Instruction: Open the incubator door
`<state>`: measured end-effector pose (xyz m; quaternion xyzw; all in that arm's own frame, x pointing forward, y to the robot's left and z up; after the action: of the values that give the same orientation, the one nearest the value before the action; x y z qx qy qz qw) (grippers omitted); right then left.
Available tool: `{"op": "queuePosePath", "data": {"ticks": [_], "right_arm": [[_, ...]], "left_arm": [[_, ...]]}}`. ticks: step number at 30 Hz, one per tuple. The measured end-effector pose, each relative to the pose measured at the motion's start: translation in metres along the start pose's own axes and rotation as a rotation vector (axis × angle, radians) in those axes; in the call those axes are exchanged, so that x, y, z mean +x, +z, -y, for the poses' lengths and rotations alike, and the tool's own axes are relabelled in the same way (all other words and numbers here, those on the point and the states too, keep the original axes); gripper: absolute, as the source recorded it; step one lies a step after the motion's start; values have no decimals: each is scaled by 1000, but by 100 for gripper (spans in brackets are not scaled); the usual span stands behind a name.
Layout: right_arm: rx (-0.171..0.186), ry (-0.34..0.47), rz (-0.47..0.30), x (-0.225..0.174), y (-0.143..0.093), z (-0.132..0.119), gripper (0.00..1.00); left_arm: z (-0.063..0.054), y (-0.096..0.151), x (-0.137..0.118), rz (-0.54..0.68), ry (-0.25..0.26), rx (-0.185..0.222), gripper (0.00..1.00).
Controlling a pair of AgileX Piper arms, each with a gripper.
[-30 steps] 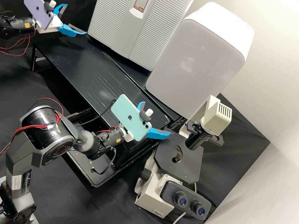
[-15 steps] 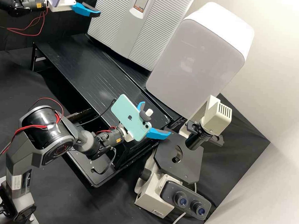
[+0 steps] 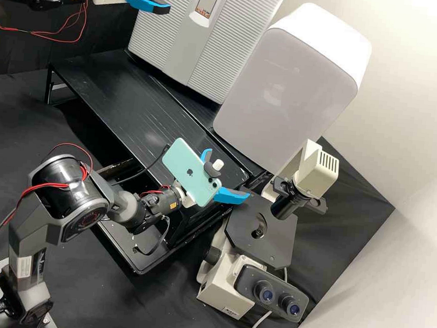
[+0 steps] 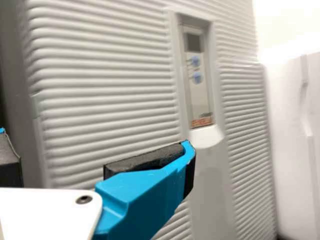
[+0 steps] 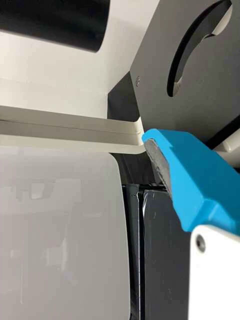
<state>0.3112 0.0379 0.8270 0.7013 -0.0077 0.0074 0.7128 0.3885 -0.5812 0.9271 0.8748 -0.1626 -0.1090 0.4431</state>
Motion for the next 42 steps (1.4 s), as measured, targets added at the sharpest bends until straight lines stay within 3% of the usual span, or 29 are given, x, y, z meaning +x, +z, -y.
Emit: {"op": "queuePosePath", "data": {"ticks": [8, 12, 13, 20, 42], "right_arm": [[0, 0, 0, 0, 0, 0, 100], [0, 0, 0, 0, 0, 0, 100], [0, 0, 0, 0, 0, 0, 100], [0, 0, 0, 0, 0, 0, 100], [0, 0, 0, 0, 0, 0, 100]], "left_arm": [[-4, 18, 10, 11, -37, -1, 100], [-4, 21, 11, 4, -38, -26, 100], [-4, 22, 11, 3, -36, -33, 0], [-6, 27, 11, -18, -31, -90, 0], [-6, 32, 8, -16, -29, -110, 0]]}}
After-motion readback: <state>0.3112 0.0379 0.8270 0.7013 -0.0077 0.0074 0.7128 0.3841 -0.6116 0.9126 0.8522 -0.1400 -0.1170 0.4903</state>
